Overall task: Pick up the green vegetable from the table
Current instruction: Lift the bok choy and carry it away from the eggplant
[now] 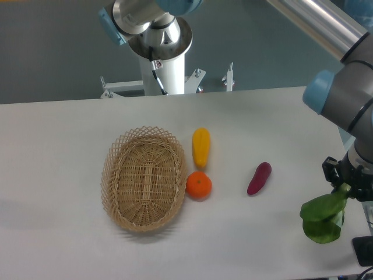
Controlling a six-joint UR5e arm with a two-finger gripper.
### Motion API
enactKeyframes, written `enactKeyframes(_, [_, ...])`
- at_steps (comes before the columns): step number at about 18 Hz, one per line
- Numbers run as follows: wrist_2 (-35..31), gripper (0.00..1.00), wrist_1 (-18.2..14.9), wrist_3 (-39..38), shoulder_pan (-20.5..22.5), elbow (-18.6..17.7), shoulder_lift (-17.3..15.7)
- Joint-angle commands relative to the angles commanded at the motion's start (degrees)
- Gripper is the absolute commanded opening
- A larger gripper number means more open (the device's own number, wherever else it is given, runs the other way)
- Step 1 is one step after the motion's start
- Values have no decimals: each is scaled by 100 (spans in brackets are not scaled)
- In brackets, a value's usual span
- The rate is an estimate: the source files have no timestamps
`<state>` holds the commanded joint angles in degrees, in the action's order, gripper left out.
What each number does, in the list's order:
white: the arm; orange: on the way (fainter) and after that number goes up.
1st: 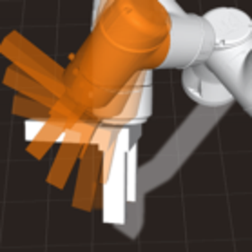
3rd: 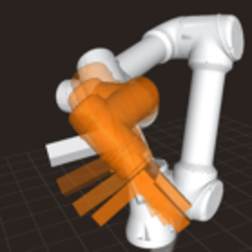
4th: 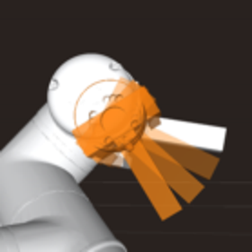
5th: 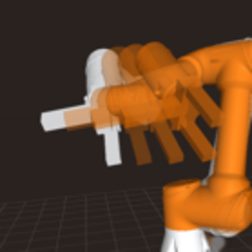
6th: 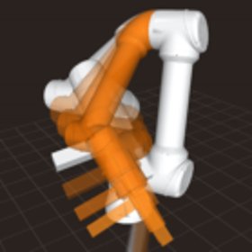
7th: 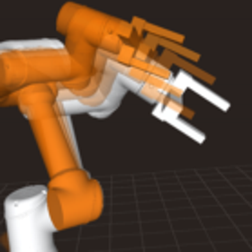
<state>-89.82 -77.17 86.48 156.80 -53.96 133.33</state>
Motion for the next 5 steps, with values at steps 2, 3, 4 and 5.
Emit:
enactKeyframes(2, [0,24,9,0,0,-26,-9])
enactKeyframes(3, [0,24,17,0,0,-27,-9])
enactKeyframes(4, [9,24,18,0,0,-27,-9])
enactKeyframes(5, [9,24,18,0,0,-35,-9])
